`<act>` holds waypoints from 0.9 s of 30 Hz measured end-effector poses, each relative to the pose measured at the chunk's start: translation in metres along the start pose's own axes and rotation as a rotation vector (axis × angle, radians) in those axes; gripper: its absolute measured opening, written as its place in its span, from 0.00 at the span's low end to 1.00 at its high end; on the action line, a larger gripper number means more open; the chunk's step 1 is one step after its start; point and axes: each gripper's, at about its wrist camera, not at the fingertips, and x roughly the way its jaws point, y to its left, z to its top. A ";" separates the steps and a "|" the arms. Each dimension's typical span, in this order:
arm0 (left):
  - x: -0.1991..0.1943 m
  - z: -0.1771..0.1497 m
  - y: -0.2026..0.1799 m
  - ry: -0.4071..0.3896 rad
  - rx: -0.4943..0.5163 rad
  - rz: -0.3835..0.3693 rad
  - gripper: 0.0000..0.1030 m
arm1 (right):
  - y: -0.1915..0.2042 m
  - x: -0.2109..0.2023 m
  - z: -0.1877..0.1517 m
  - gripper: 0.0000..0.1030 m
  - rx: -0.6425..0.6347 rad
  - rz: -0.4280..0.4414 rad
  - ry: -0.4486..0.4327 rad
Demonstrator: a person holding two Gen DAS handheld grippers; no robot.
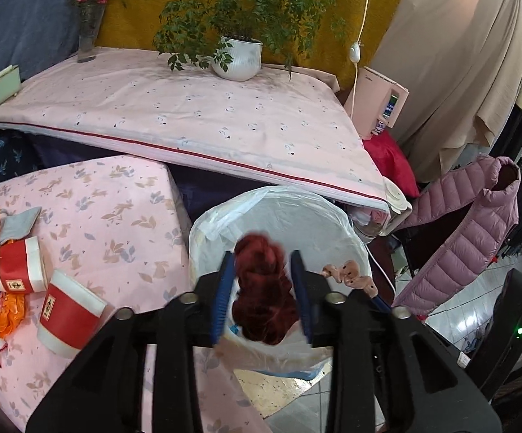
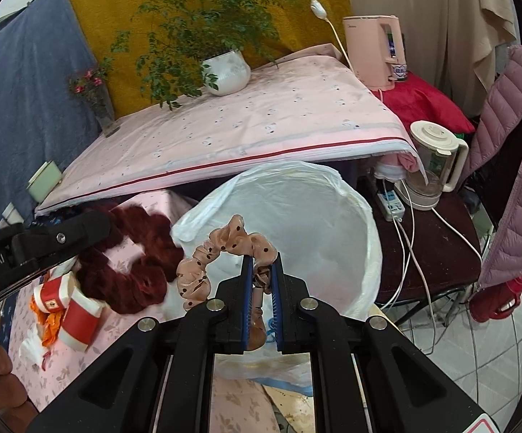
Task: Collect trash
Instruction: 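Open both tools over the bin, dropping both scrunchies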
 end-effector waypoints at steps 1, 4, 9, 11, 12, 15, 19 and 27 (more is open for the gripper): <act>0.002 0.001 -0.001 -0.002 0.002 0.008 0.43 | -0.002 0.001 0.001 0.09 0.003 -0.003 0.001; 0.004 0.000 -0.001 -0.007 0.000 0.024 0.50 | -0.006 0.004 0.001 0.09 0.008 -0.010 0.004; 0.007 -0.003 0.009 0.004 -0.018 0.046 0.50 | -0.007 0.011 0.002 0.09 0.012 -0.012 0.010; 0.008 -0.005 0.015 0.007 -0.028 0.059 0.50 | -0.006 0.013 0.002 0.09 0.009 -0.011 0.013; 0.007 -0.006 0.017 0.007 -0.030 0.066 0.50 | -0.005 0.015 0.002 0.09 0.007 -0.010 0.015; 0.007 -0.009 0.024 0.007 -0.038 0.087 0.51 | -0.001 0.019 0.003 0.09 0.002 -0.008 0.018; 0.005 -0.012 0.035 0.007 -0.052 0.117 0.53 | 0.005 0.025 0.004 0.13 -0.008 -0.008 0.022; 0.000 -0.018 0.057 -0.002 -0.088 0.169 0.64 | 0.018 0.026 0.007 0.26 -0.011 -0.008 0.007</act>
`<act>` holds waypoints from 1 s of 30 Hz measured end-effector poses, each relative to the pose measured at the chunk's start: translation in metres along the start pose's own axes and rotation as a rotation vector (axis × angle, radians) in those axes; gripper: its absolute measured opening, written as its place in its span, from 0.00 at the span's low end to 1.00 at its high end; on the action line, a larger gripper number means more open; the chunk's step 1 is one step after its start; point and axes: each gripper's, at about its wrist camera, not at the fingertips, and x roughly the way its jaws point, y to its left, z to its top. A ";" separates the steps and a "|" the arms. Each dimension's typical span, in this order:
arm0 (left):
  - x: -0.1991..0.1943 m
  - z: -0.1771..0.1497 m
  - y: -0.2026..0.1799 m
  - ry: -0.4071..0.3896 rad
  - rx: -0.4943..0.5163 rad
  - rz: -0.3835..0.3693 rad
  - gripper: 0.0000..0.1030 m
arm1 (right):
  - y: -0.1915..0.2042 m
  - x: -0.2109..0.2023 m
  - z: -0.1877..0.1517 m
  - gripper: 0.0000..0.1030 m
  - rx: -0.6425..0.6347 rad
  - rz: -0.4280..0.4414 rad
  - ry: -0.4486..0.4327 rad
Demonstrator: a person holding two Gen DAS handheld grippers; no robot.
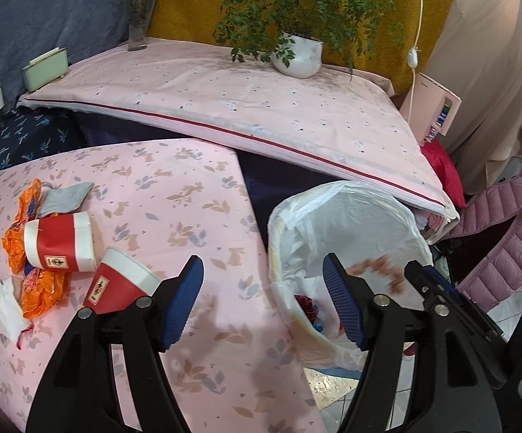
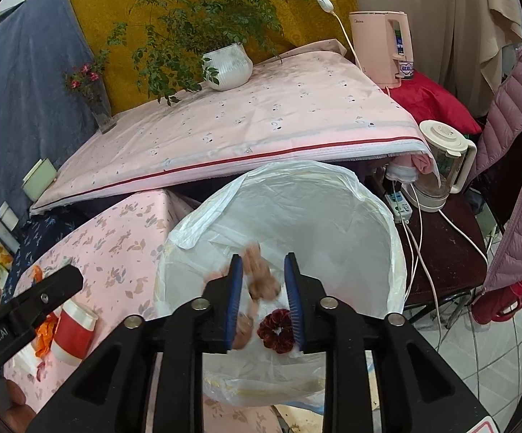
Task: Collect trash
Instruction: 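Open both tools over the bin, dropping both scrunchies, then move both tools back over the table to the white glove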
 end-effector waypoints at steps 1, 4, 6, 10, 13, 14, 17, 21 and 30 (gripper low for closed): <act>0.000 -0.001 0.003 0.001 -0.005 0.003 0.64 | 0.002 -0.001 0.000 0.28 -0.003 0.000 -0.003; -0.002 -0.003 0.011 0.004 -0.025 0.008 0.65 | 0.007 -0.001 0.001 0.32 -0.017 -0.006 -0.009; -0.003 -0.004 0.016 0.004 -0.036 0.013 0.65 | 0.011 -0.003 0.002 0.32 -0.022 -0.001 -0.011; -0.006 -0.006 0.024 0.001 -0.053 0.021 0.65 | 0.021 -0.006 -0.001 0.32 -0.042 0.011 -0.009; -0.009 -0.009 0.031 0.000 -0.062 0.029 0.65 | 0.031 -0.009 -0.004 0.34 -0.061 0.021 -0.005; -0.010 -0.010 0.034 -0.001 -0.067 0.031 0.65 | 0.033 -0.010 -0.005 0.34 -0.067 0.024 -0.005; -0.015 -0.013 0.043 -0.004 -0.084 0.039 0.65 | 0.041 -0.013 -0.009 0.38 -0.081 0.035 -0.001; -0.020 -0.017 0.057 -0.007 -0.112 0.056 0.65 | 0.054 -0.018 -0.014 0.45 -0.105 0.050 -0.001; -0.033 -0.033 0.104 -0.012 -0.175 0.136 0.65 | 0.087 -0.025 -0.029 0.45 -0.164 0.093 0.020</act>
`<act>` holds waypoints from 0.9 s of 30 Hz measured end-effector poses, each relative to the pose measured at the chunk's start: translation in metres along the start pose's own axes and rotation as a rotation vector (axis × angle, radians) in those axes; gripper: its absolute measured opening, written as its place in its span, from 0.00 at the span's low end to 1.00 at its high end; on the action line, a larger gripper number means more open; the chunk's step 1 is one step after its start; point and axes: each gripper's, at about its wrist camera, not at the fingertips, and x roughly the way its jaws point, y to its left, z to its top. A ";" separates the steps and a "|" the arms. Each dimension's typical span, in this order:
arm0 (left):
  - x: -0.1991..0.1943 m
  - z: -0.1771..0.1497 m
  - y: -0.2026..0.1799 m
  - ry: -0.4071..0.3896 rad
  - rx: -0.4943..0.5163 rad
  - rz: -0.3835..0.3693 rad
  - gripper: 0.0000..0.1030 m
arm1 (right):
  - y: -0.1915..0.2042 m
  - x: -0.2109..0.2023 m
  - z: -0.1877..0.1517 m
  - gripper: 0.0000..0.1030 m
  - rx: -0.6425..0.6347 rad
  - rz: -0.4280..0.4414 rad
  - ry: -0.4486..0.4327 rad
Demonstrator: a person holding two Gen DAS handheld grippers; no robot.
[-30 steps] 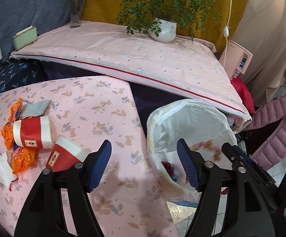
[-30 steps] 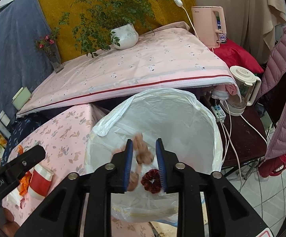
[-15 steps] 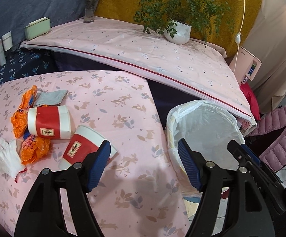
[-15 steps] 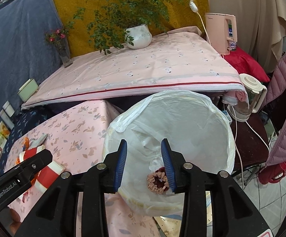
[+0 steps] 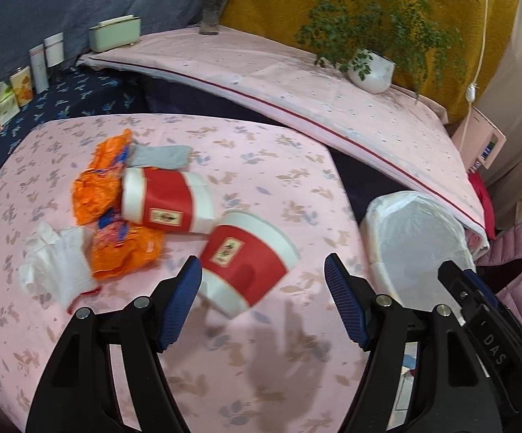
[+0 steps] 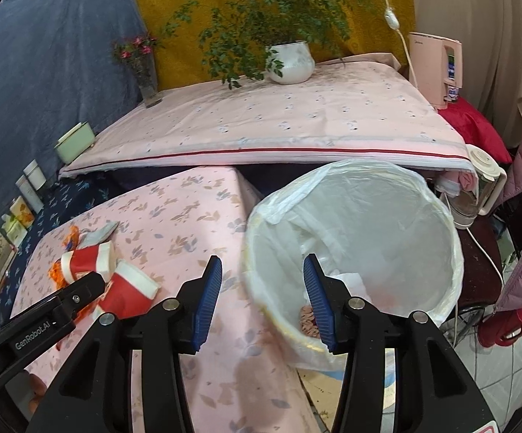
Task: Collect trash
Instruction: 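Move both tools back over the table to the white glove, then close the left tool on the white glove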
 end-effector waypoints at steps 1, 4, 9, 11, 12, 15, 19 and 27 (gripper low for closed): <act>-0.001 -0.001 0.006 -0.001 -0.006 0.011 0.65 | 0.005 0.000 -0.002 0.45 -0.009 0.007 0.004; -0.003 -0.004 0.027 0.001 -0.033 0.037 0.65 | 0.019 0.001 -0.006 0.45 -0.031 0.024 0.016; -0.006 -0.008 0.066 0.007 -0.092 0.090 0.65 | 0.042 0.003 -0.013 0.45 -0.064 0.052 0.037; -0.007 -0.011 0.083 0.009 -0.119 0.111 0.70 | 0.052 0.005 -0.017 0.46 -0.078 0.063 0.045; -0.008 -0.012 0.090 0.005 -0.127 0.124 0.70 | 0.056 0.005 -0.018 0.49 -0.084 0.067 0.048; -0.011 -0.015 0.115 0.003 -0.153 0.163 0.71 | 0.070 0.007 -0.024 0.53 -0.106 0.081 0.056; -0.012 -0.020 0.145 0.005 -0.187 0.207 0.74 | 0.090 0.011 -0.031 0.53 -0.139 0.098 0.077; -0.008 -0.027 0.195 0.028 -0.262 0.258 0.74 | 0.119 0.019 -0.040 0.53 -0.180 0.119 0.104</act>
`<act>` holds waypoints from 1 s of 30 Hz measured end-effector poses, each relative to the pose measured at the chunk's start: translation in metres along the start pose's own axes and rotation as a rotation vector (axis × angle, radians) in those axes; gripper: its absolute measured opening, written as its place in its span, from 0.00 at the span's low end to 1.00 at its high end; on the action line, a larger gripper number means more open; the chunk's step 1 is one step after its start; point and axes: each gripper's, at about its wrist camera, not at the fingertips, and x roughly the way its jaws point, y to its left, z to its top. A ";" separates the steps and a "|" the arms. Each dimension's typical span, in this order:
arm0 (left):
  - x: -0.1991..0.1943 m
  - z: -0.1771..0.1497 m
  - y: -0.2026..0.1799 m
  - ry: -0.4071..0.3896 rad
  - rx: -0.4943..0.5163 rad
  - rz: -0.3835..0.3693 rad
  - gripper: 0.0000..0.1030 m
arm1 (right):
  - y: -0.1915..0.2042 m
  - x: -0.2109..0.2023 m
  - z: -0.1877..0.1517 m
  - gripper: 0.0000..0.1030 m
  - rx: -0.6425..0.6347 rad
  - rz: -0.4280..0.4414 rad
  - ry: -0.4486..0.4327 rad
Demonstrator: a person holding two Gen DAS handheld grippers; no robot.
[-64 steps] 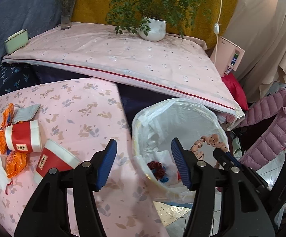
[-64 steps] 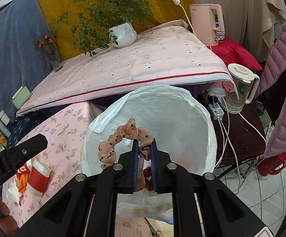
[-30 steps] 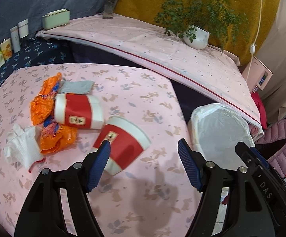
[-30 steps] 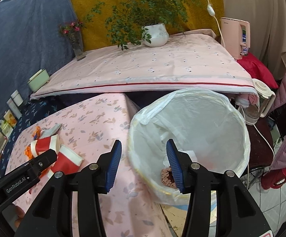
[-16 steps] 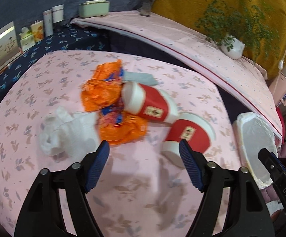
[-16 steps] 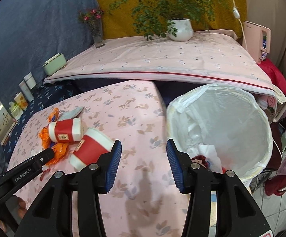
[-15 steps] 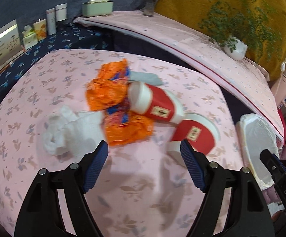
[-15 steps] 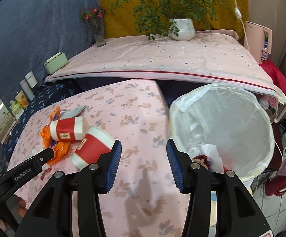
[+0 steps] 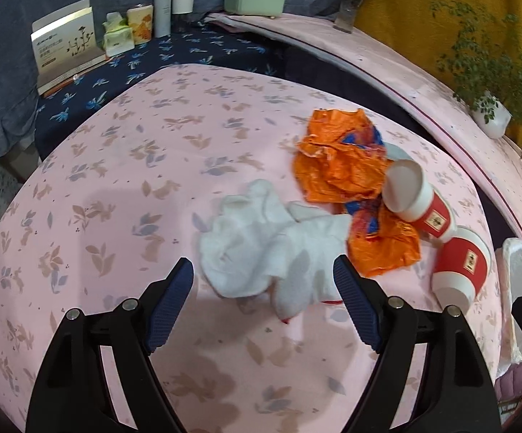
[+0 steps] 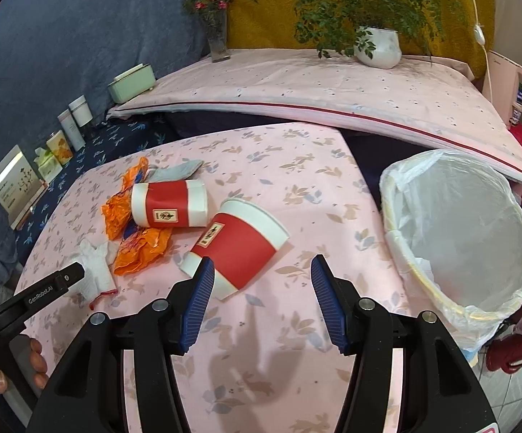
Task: Collect trash
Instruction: 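Close the left tool on the white glove, then grasp the orange plastic bag with the right tool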
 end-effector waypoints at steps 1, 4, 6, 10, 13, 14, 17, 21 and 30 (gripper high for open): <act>0.002 0.001 0.002 0.003 -0.004 0.000 0.74 | 0.003 0.001 0.000 0.53 -0.004 0.001 0.002; 0.007 0.002 0.007 0.010 -0.005 -0.003 0.74 | 0.014 0.006 -0.001 0.53 -0.021 0.010 0.011; 0.011 0.002 0.008 0.017 -0.002 -0.017 0.73 | 0.019 0.009 -0.001 0.53 -0.031 0.015 0.016; 0.016 0.005 0.003 0.030 0.013 -0.048 0.62 | 0.033 0.017 0.000 0.53 -0.051 0.030 0.026; 0.020 0.006 -0.001 0.046 0.031 -0.079 0.47 | 0.045 0.022 0.002 0.53 -0.062 0.046 0.030; 0.021 0.006 -0.003 0.048 0.038 -0.087 0.40 | 0.049 0.024 0.003 0.53 -0.066 0.052 0.032; 0.023 0.007 -0.007 0.060 0.060 -0.117 0.18 | 0.061 0.032 0.005 0.53 -0.080 0.066 0.038; 0.020 0.010 -0.007 0.056 0.067 -0.134 0.08 | 0.075 0.044 0.009 0.53 -0.101 0.079 0.050; 0.018 0.017 -0.001 0.051 0.050 -0.130 0.08 | 0.099 0.077 0.015 0.51 -0.124 0.108 0.095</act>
